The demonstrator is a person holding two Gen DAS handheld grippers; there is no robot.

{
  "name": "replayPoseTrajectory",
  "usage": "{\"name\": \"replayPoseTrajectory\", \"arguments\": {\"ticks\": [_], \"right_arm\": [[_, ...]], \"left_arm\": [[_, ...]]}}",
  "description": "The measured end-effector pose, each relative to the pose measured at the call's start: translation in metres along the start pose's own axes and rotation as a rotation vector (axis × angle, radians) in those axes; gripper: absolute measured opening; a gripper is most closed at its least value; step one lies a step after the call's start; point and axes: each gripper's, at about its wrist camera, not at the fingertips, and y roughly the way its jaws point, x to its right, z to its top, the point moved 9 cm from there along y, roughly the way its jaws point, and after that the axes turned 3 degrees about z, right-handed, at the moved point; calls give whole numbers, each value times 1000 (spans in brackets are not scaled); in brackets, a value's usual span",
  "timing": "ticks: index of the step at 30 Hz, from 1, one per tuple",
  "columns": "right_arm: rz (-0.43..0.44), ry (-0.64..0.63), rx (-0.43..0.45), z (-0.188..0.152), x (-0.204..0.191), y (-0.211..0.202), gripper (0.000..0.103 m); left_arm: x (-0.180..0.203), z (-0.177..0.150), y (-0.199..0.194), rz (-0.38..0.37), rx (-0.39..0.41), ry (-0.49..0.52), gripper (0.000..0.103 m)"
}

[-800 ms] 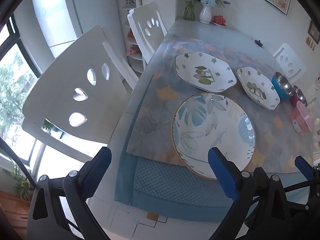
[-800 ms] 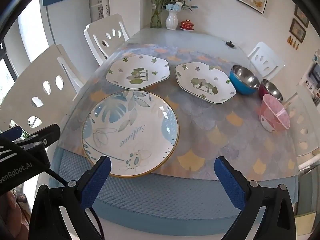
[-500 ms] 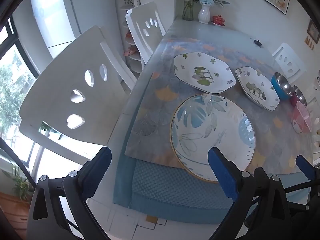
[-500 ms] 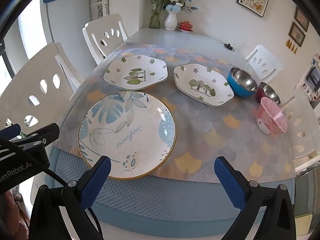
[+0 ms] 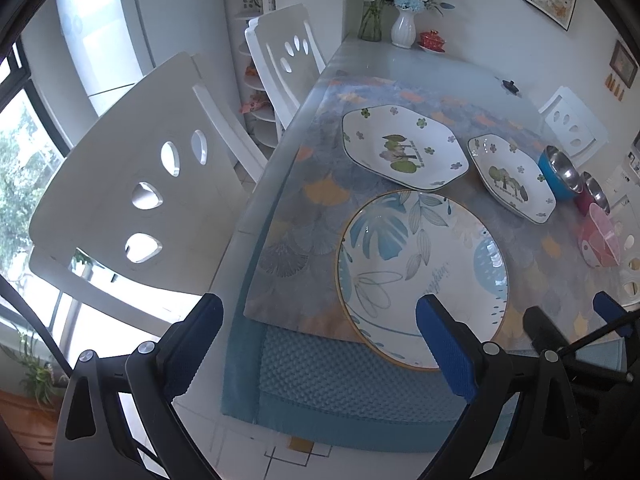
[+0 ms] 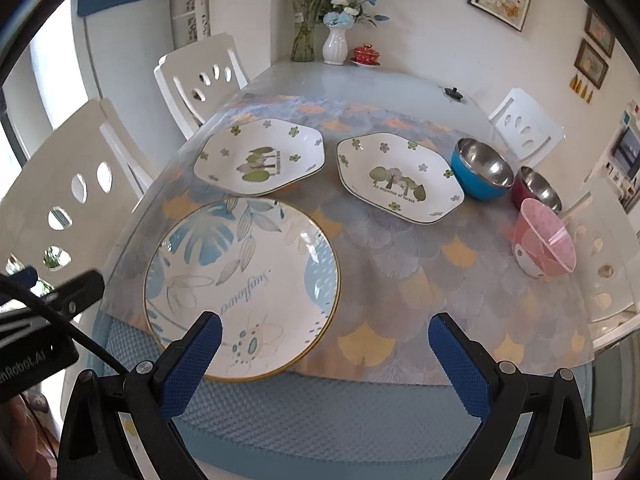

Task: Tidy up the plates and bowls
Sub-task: 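Move both grippers to the rim of the round leaf-print plate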

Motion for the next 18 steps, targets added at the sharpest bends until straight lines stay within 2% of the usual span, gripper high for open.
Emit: {"name": "replayPoseTrajectory", "arguments": {"ticks": [3, 6, 10, 13, 15, 18], "right_arm": [[31, 14, -10, 2, 3, 4, 103], [52, 10, -23, 2, 2, 9, 99], [79, 18, -54, -1, 0, 20, 94], [121, 50, -85, -3, 0, 32, 89], [149, 88, -115, -4, 3, 45, 85], [169, 142, -158, -8, 11, 62, 81]], "left_arm": [[-9, -4, 9, 90, -84, 56, 97], [-14, 1, 19, 96, -97, 70, 97], [-10, 9, 32, 15, -71, 41, 96], [-1, 7, 50, -69, -105, 38, 96], [6, 6, 59, -104, -118, 47, 88], [16, 1, 71, -159, -159, 60, 84]]}}
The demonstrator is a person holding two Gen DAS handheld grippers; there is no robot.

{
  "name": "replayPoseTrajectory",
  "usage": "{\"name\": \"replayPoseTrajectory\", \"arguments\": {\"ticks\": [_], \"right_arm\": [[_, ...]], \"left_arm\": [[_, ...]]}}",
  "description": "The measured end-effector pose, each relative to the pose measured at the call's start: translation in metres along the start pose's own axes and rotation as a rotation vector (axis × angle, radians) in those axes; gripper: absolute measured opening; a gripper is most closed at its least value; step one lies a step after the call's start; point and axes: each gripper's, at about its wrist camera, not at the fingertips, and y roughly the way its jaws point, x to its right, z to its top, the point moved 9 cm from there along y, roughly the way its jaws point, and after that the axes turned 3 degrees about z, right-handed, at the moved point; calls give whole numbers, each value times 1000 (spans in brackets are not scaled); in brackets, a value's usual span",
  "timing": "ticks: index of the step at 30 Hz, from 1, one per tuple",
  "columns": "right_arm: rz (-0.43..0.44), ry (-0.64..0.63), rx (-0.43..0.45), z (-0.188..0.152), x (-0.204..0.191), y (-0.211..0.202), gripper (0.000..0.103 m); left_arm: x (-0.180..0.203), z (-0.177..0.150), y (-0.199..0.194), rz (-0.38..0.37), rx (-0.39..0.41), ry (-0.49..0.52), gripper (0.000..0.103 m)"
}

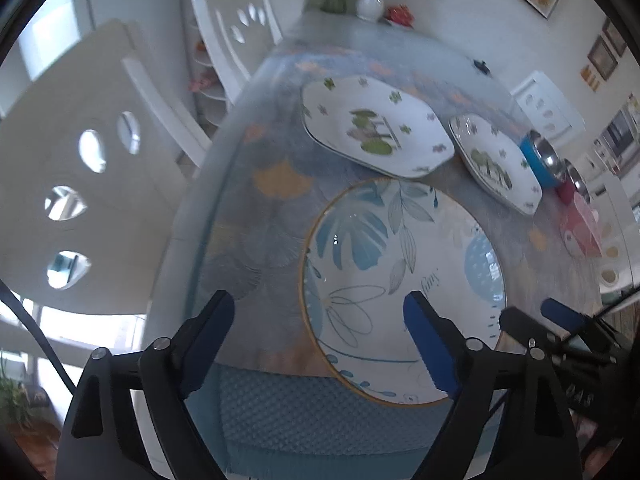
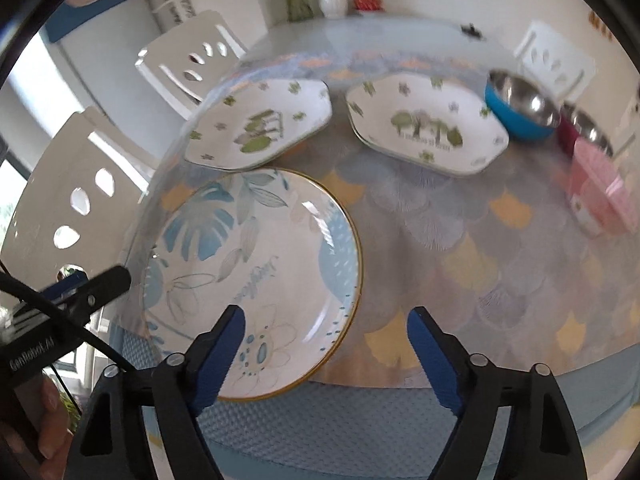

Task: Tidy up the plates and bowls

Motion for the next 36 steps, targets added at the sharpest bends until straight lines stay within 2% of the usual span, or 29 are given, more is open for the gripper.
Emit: {"name": "replayPoseTrajectory", "arguments": {"ticks": [2, 5, 6, 8, 11, 13, 21, 23, 29, 36], "right_arm": [[-3, 18, -11, 1, 5, 6, 81], [-23, 4, -11, 5, 6, 12, 80], [-27, -4, -12, 6, 7, 13, 79], [-32, -18, -20, 8, 5, 19, 73], [-39, -28, -41, 8, 4, 30, 65], [-41, -31, -52, 9, 5, 36, 63], [-43, -29, -78, 12, 11, 54, 54], [-33, -28, -85, 13, 12, 57, 47], [46, -4, -88, 11, 9, 63, 34], [94, -2, -81, 11, 8, 65, 33]], "left_arm": [[4, -2, 4, -27, -18, 5, 84], [3, -1, 13, -7, -22, 32, 84], [2, -2, 17, -9, -36, 32, 81], [1, -4, 27, -13, -64, 28, 75], [0, -4, 37, -15, -79, 26, 75], [-1, -3, 42, -15, -80, 32, 73], [2, -4, 59, -48, -122, 32, 41], [3, -6, 64, -70, -137, 28, 31], [2, -5, 65, -115, -133, 8, 28], [4, -5, 65, -116, -121, 20, 28]]}}
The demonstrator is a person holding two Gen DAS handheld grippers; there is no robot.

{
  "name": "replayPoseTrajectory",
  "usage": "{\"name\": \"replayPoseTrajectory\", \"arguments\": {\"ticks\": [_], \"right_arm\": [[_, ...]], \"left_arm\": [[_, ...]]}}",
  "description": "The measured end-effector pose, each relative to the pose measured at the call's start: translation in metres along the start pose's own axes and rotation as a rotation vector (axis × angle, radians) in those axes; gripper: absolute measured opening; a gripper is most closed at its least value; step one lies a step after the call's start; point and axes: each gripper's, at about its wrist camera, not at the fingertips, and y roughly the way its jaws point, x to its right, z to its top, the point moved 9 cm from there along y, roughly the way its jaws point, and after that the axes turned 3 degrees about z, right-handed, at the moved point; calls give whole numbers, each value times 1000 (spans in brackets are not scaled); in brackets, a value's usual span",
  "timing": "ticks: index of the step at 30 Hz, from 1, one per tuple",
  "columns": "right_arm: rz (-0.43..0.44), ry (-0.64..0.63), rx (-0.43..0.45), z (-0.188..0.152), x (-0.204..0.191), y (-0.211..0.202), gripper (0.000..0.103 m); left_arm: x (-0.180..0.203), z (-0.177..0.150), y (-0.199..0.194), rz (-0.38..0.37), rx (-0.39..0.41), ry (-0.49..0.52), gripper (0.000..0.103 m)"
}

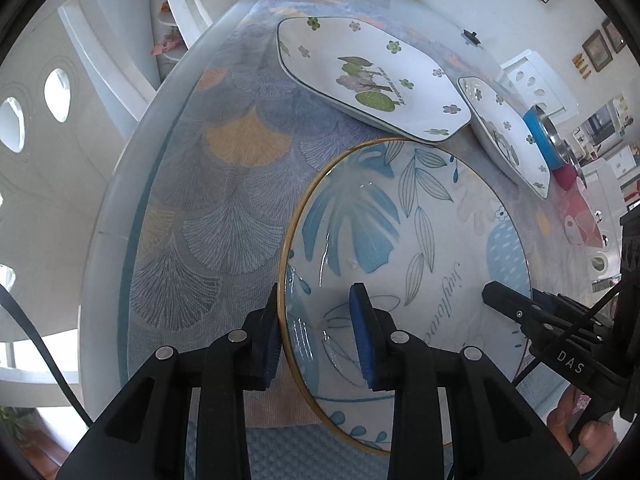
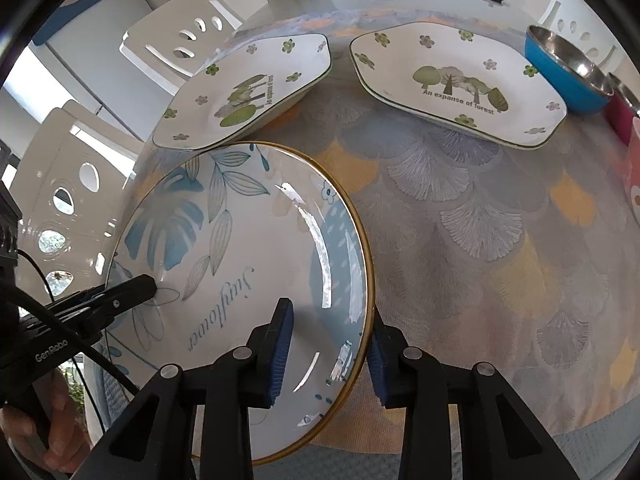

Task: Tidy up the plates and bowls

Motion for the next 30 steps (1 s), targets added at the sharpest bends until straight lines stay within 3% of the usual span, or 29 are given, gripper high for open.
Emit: {"name": "replayPoseTrajectory", "arguments": {"ticks": [13, 24, 30], "right_arm": [[23, -60, 43, -15, -15, -26, 32], [47, -116, 41, -44, -42, -46, 32], [56, -161, 29, -57, -58, -42, 32]], "left_arm": [[2, -1, -22, 58, 60, 40, 28], [-13, -24, -62, 104, 125, 36, 28], [-27, -39, -63, 128, 127, 17, 28]]}}
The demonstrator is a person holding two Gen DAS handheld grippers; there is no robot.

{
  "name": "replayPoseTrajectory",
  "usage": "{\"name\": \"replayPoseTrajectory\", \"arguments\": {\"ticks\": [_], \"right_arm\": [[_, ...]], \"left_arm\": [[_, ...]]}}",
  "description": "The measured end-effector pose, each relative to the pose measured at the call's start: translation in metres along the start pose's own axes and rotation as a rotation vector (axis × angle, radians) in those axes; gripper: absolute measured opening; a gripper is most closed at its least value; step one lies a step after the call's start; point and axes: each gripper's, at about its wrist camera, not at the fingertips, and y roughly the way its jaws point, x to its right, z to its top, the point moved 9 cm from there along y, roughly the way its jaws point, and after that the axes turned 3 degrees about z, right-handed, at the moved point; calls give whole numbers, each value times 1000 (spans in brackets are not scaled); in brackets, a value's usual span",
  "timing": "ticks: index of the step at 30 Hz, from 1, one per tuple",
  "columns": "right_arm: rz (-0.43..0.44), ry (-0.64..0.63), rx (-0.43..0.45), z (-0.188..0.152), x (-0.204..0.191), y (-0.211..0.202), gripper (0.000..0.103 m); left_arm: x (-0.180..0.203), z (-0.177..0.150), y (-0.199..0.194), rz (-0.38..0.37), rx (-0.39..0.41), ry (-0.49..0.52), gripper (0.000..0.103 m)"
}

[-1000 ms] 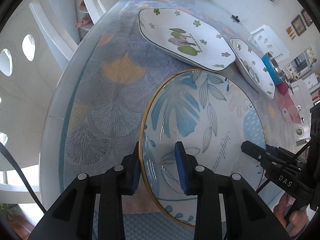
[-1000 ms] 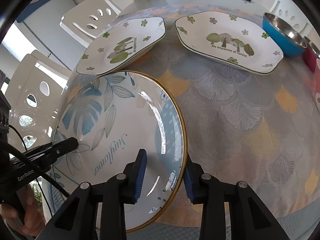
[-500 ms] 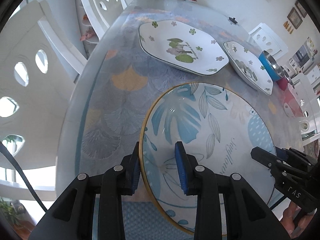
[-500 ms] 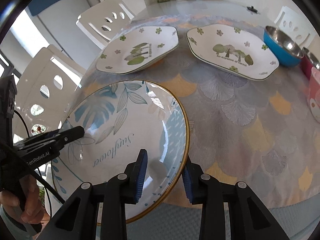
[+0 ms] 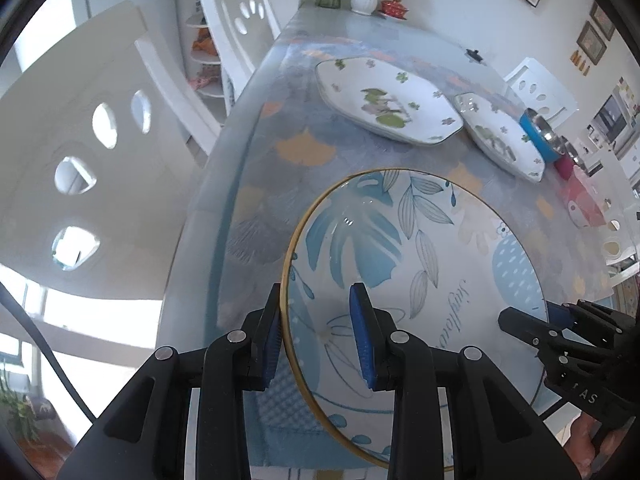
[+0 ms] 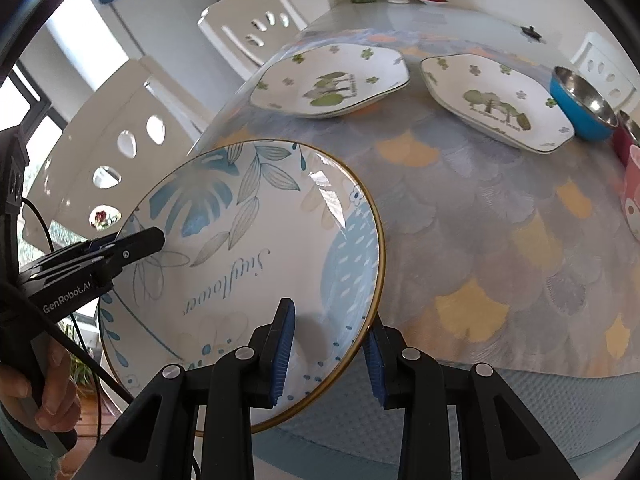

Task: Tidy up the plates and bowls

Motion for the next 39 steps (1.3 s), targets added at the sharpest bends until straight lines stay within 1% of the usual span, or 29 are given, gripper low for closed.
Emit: {"name": "replayPoseTrajectory", "arguments": {"ticks": [4, 9, 11, 16, 19, 23, 27, 33, 36, 39], "right_arm": [[-3, -19, -19, -8, -7, 10, 32], [-11, -35, -42, -16, -12, 21, 32], [-17, -44, -38, -17, -14, 24, 32], [-16, -38, -37, -23, -19, 26, 32], [-14, -35, -34, -24, -19, 26, 32], [-23, -39, -38, -23, -20, 28, 32], [-13, -35, -45, -27, -22, 27, 32], [-22, -34, -63, -27, -19, 24, 32], [-14, -9, -75, -27, -14, 20, 32], [5, 31, -69, -23, -8, 11, 32]], "left_arm": [[-8, -9, 6, 28, -8, -10, 28], [-16, -18, 9, 40, -20, -24, 28], [-19, -20, 9, 45, -27, -28, 28], [-18, -20, 11, 68, -31, -1, 28], [-20, -19, 13, 75, -35, -6, 28], [-22, -17, 15, 63, -39, -38, 28], [-23, -16, 14, 58, -40, -40, 29], [-27, -8, 3, 54, -14, -58, 30], [-33, -4, -2, 44, -11, -84, 30], [-38, 3, -16, 38, 19, -97, 30]]}}
